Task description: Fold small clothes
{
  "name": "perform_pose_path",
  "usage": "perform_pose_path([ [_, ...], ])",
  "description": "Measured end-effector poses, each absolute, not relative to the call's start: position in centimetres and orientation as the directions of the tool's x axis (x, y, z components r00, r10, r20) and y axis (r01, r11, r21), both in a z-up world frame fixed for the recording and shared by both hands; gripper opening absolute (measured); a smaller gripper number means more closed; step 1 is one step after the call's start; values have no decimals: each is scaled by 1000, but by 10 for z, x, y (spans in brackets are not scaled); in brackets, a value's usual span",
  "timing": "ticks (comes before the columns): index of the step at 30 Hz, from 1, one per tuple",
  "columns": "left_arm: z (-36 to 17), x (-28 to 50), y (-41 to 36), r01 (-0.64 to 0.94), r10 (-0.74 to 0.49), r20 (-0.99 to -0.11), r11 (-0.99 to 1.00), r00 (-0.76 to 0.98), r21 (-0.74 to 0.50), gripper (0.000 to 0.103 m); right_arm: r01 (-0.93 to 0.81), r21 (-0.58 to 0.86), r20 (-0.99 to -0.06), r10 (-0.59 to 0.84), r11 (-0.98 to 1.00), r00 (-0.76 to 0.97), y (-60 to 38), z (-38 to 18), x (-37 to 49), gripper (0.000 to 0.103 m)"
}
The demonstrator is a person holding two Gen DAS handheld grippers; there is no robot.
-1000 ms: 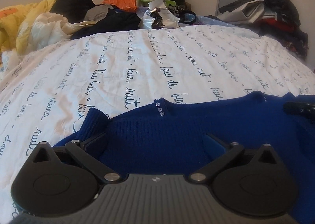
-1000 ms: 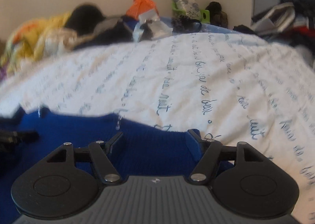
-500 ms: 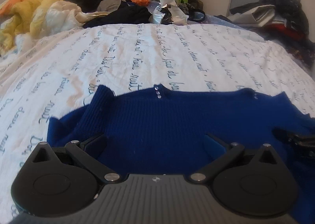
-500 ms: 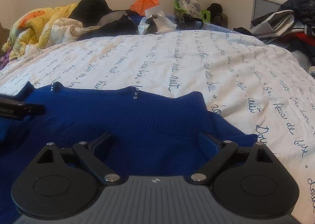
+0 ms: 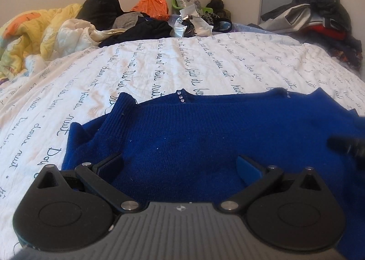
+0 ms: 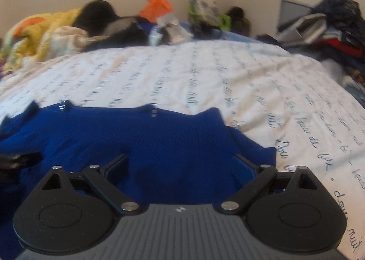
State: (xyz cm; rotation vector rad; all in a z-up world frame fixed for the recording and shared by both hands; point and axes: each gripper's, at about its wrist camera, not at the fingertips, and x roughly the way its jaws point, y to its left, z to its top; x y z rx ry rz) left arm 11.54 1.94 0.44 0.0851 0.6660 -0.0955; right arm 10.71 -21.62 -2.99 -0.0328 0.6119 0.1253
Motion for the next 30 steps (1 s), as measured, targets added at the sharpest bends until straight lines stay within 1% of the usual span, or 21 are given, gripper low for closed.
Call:
perform_pose_path([
  [1,4,115,20,115,-61,-620,992,782,47,103,-142,-22,-579,103,990,809,-215,-40,107,103],
  [2,4,116,20,115,-63,-620,992,782,44,103,-141,32,-572,134,990,809,-222,-39,107,103],
  [3,5,116,20,114,-65,-620,993,782,40,103,-135,70,-583,150,988,799,-228,-40,110,103],
  [4,5,116,21,113,-66,-620,993,782,36,103,-139,77,-581,157,987,799,-230,-39,110,103],
  [7,5,115,20,111,-67,-619,993,782,32,103,-138,56,-584,145,989,798,-226,-39,109,103],
  [30,7,112,27,86,-73,-615,996,785,-7,103,-134,66,-582,147,989,800,-226,-38,110,103],
])
